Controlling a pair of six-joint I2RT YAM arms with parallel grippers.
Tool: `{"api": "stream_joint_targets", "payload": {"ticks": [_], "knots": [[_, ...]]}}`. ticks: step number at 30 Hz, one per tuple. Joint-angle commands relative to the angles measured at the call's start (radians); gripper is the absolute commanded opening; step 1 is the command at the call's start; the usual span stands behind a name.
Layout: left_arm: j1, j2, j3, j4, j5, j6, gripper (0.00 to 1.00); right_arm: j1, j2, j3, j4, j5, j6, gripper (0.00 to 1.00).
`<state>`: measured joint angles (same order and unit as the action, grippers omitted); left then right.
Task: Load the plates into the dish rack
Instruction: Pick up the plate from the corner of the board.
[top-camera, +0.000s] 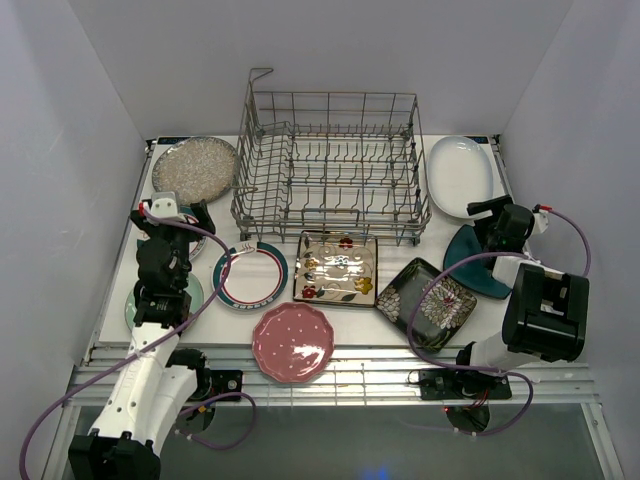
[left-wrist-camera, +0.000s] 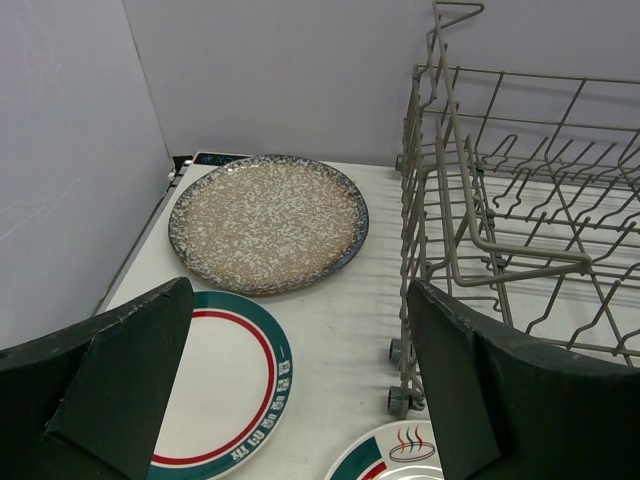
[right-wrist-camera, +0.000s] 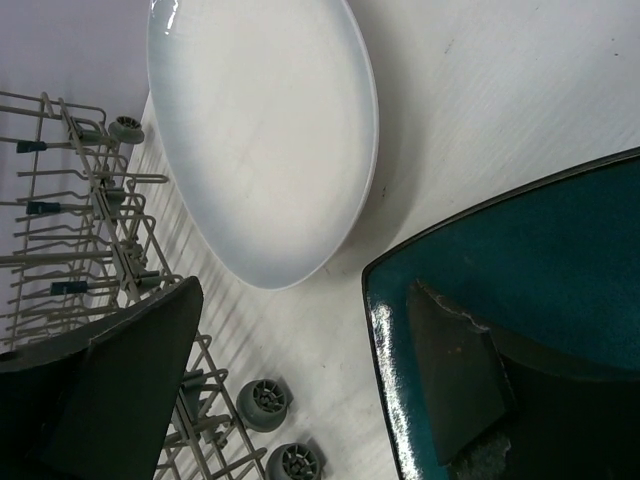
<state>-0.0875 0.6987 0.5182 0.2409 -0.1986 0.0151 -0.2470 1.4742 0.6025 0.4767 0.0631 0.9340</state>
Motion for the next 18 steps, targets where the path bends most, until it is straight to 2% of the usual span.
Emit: {"api": "stream_joint_targets", "payload": {"ticks": [1, 18], "knots": [[0.002, -0.022, -0.004, 0.012, 0.01, 0.003, 0.98, -0.003, 0.031, 0.043, 0.089, -0.003, -0.021, 0.88], [0.002, 0.008, 0.005, 0.012, -0.01, 0.002, 0.98, -0.005, 0.215, 0.141, 0.125, -0.006, 0.023, 0.81]]}}
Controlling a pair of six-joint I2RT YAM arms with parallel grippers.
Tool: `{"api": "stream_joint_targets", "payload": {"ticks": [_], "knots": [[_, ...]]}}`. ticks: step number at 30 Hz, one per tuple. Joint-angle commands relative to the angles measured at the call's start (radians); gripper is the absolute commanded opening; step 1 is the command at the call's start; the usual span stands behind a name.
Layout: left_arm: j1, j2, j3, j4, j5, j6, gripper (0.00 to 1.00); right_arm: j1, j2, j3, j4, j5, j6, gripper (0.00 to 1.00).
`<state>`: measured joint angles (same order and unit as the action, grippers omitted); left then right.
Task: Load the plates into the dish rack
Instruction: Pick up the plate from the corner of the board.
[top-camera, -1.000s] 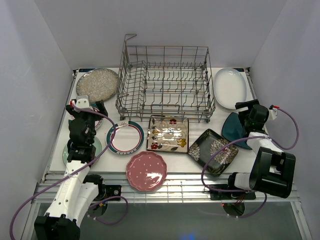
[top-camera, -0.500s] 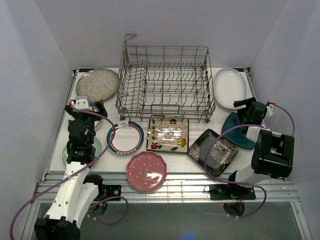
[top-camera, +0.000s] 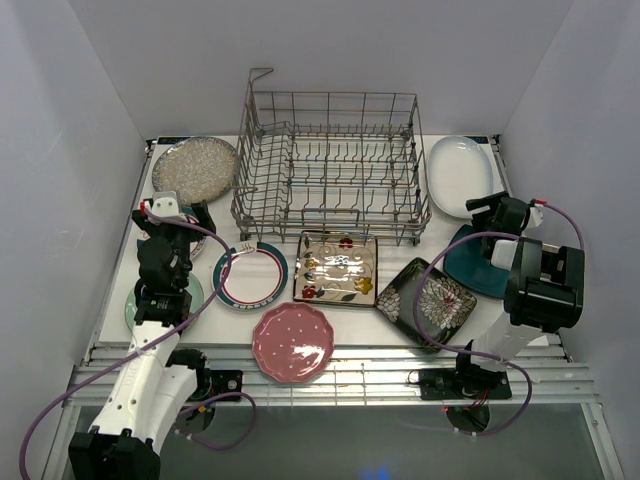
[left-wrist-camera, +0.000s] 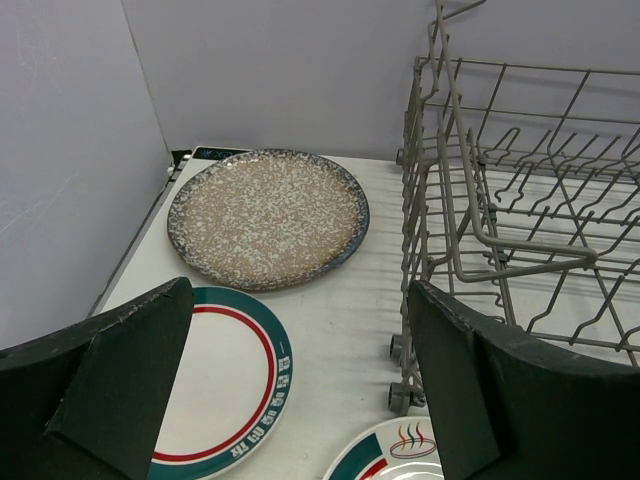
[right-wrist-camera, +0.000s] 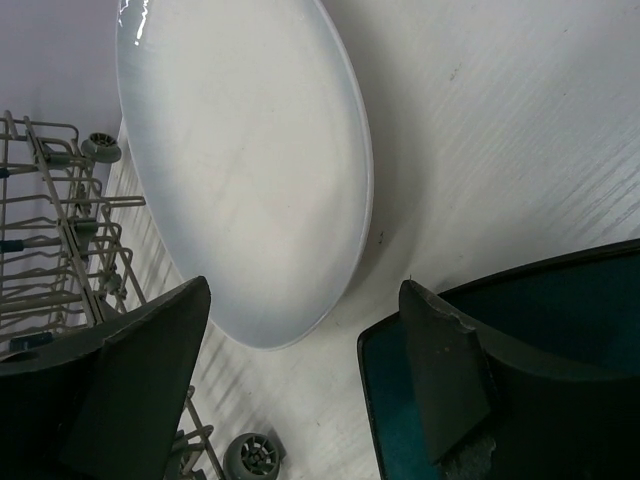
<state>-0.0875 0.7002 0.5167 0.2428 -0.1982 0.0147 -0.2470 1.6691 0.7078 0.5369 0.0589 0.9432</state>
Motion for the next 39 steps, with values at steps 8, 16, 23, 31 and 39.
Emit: {"api": "stream_joint_targets", "payload": {"ticks": [8, 16, 23, 31, 39], "knots": [[0.002, 0.001, 0.003, 0.01, 0.0, 0.002, 0.98, -0.005, 0.056, 0.042, 0.094, 0.027, -0.001, 0.8], [0.002, 0.009, 0.005, 0.009, 0.005, 0.004, 0.98, -0.005, 0.133, 0.076, 0.155, 0.004, 0.034, 0.73], [0.002, 0.01, 0.005, 0.01, -0.01, 0.002, 0.98, -0.005, 0.178, 0.108, 0.149, -0.008, 0.046, 0.71], [0.002, 0.018, 0.006, 0.01, -0.006, 0.004, 0.98, -0.005, 0.224, 0.16, 0.115, -0.025, 0.051, 0.64], [0.002, 0.013, 0.006, 0.009, 0.0, 0.005, 0.98, -0.005, 0.235, 0.185, 0.068, -0.037, 0.042, 0.46]]}}
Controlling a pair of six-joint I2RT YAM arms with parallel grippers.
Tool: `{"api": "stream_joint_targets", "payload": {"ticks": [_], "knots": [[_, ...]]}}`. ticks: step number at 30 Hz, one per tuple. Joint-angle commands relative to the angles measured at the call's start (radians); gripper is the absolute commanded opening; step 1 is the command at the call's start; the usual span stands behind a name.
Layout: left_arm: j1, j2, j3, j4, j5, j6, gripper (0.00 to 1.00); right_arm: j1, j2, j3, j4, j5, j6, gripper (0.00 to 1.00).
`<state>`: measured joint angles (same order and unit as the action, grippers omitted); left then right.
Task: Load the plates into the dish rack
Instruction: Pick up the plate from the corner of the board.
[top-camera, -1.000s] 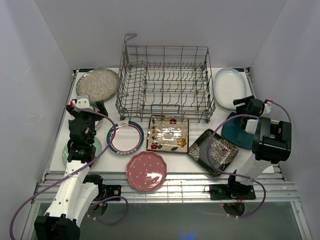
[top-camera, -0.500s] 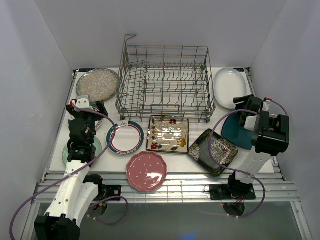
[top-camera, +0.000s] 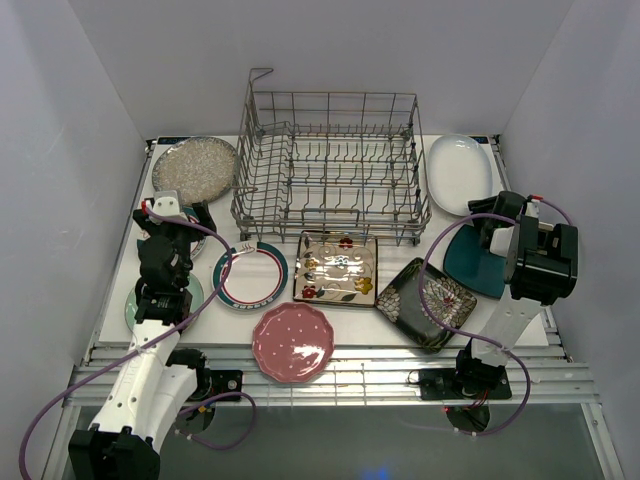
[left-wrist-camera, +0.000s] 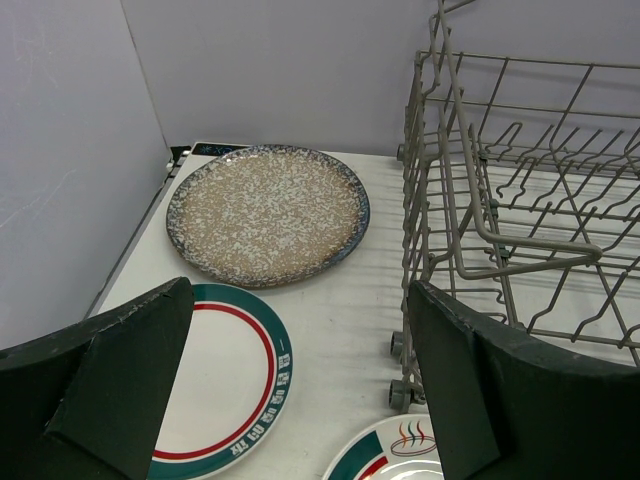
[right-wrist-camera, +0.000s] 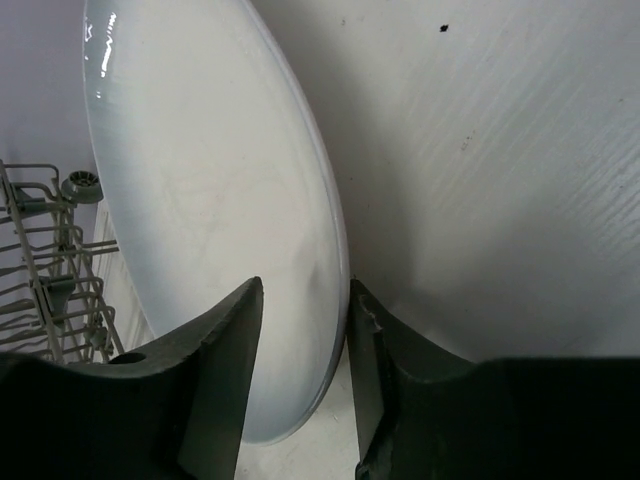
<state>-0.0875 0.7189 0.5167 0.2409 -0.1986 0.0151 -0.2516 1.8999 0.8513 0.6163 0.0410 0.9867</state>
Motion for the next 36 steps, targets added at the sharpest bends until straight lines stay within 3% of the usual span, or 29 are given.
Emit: {"api": "stream_joint_targets", "payload": {"ticks": [1, 6, 10, 12, 36], "knots": [[0.002, -0.007, 0.006, 0.011, 0.002, 0.005, 0.98, 0.0, 0.002, 0.043, -0.013, -0.02, -0.002, 0.44], [0.002, -0.012, 0.005, 0.011, 0.001, 0.005, 0.98, 0.0, -0.007, 0.035, -0.02, -0.013, -0.002, 0.3], [0.002, -0.018, 0.003, 0.012, 0.002, 0.005, 0.98, 0.0, -0.009, 0.034, -0.029, -0.012, 0.006, 0.11], [0.002, -0.016, 0.003, 0.012, 0.001, 0.005, 0.98, 0.0, -0.016, 0.032, -0.032, -0.015, 0.006, 0.08], [0.002, -0.032, 0.006, 0.001, 0.031, 0.014, 0.98, 0.005, -0.386, -0.11, -0.179, 0.171, -0.086, 0.08]]}}
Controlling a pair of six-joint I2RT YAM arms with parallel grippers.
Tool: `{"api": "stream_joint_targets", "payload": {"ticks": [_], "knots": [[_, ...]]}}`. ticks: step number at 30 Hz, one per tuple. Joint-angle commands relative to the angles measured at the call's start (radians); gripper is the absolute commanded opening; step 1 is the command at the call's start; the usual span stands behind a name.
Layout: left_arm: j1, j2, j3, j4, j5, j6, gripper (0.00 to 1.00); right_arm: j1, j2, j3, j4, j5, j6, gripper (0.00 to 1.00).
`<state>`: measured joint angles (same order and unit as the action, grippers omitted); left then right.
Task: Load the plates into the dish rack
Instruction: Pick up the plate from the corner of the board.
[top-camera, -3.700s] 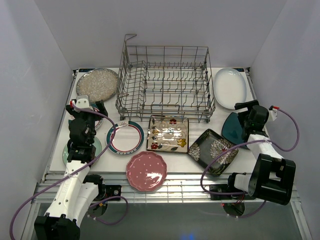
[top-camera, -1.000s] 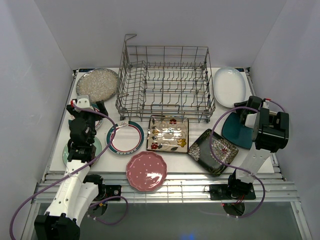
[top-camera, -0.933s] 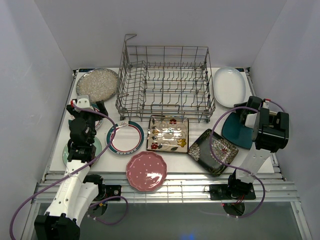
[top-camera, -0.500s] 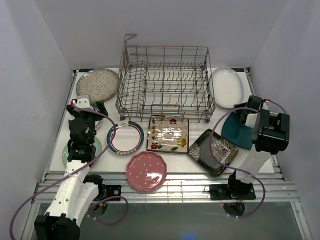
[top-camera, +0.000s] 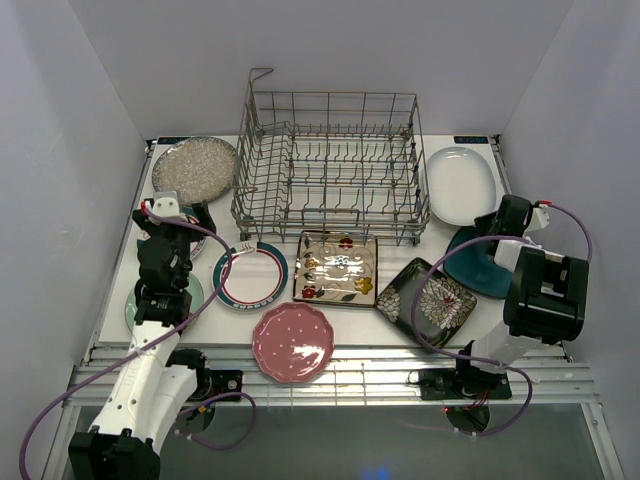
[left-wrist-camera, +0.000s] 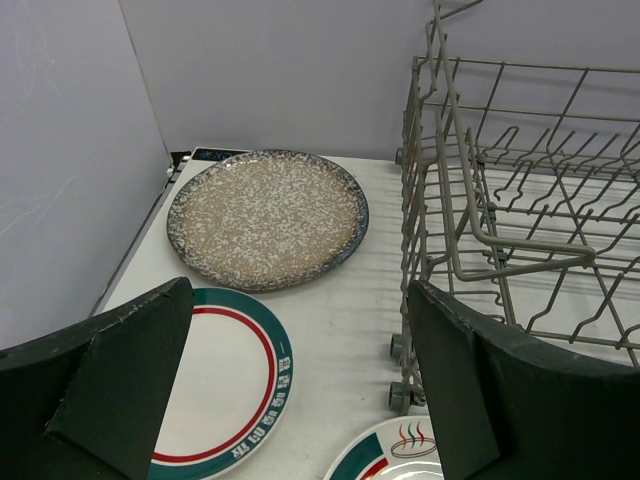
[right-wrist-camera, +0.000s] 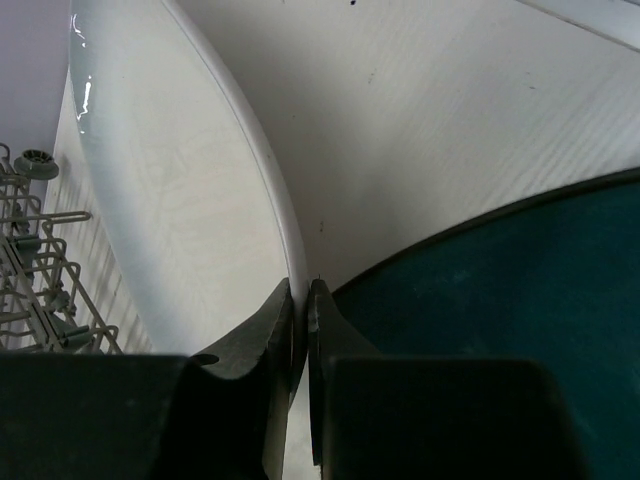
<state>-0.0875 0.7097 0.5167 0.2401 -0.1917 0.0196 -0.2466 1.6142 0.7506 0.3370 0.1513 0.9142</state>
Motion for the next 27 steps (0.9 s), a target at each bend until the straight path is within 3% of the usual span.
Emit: {"api": "stream_joint_targets", "payload": {"ticks": [1, 7, 12, 17, 22, 27], "knots": [[0.002, -0.026, 0.006, -0.001, 0.035, 0.013, 0.98, 0.0, -0.135, -0.02, 0.099, 0.07, -0.02, 0.08], [0.002, -0.006, 0.045, -0.07, 0.172, 0.034, 0.98, 0.006, -0.252, -0.057, 0.043, 0.106, -0.064, 0.08], [0.0, -0.006, 0.086, -0.134, 0.403, 0.075, 0.98, 0.007, -0.351, -0.099, 0.013, 0.132, -0.083, 0.08], [0.0, 0.01, 0.134, -0.154, 0.442, 0.089, 0.98, 0.009, -0.416, -0.119, -0.024, 0.143, -0.104, 0.08], [-0.011, 0.091, 0.282, -0.229, 0.544, 0.124, 0.98, 0.01, -0.467, -0.14, -0.064, 0.131, -0.113, 0.08], [-0.095, 0.2, 0.434, -0.315, 0.529, 0.173, 0.98, 0.009, -0.516, -0.157, -0.095, 0.133, -0.13, 0.08]]}}
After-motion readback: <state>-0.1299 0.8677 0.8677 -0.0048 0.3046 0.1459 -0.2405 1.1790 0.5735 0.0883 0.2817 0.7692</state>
